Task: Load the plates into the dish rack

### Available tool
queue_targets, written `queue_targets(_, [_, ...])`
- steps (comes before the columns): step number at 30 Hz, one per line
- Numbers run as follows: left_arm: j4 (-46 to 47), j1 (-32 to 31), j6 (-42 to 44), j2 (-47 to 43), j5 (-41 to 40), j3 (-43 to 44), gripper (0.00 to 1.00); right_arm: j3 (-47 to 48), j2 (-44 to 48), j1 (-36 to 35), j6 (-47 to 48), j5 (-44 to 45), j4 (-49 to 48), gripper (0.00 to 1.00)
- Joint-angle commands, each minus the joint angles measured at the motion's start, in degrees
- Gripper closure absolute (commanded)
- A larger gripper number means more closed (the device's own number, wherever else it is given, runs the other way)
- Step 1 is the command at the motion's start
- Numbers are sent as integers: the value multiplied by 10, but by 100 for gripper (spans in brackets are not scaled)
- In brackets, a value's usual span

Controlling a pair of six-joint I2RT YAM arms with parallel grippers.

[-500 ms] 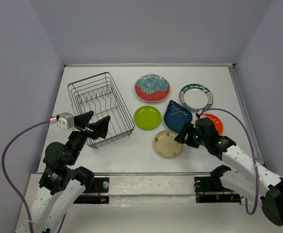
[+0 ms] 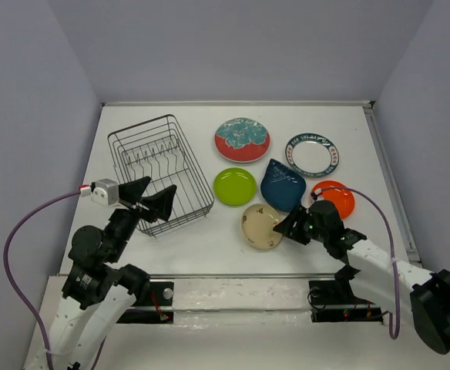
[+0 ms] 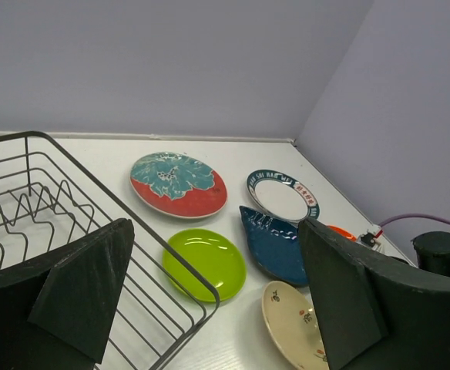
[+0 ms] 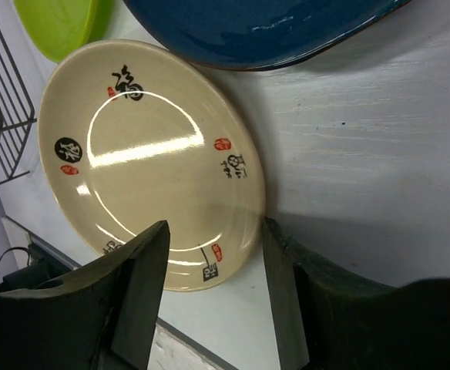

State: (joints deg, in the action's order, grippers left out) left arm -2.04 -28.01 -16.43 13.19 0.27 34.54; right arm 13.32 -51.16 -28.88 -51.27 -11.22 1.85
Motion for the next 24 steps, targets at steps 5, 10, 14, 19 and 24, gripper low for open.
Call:
queue_targets(5, [29,-1,9,-4,13,13,1,3,23,2,-7,27,-20,45])
queue_targets(10, [31,0,8,-4,16,12,1,9,65,2,9,50,47,45])
queue_targets(14, [33,0,9,-3,17,11,1,-1,-8,2,6,14,-11,45])
queue_targets(19, [30,1,9,-1,16,11,1,7,-98,2,9,-11,-107,55])
queue_targets(24, [30,3,9,-4,14,12,1,16,-110,2,9,-8,-126,92])
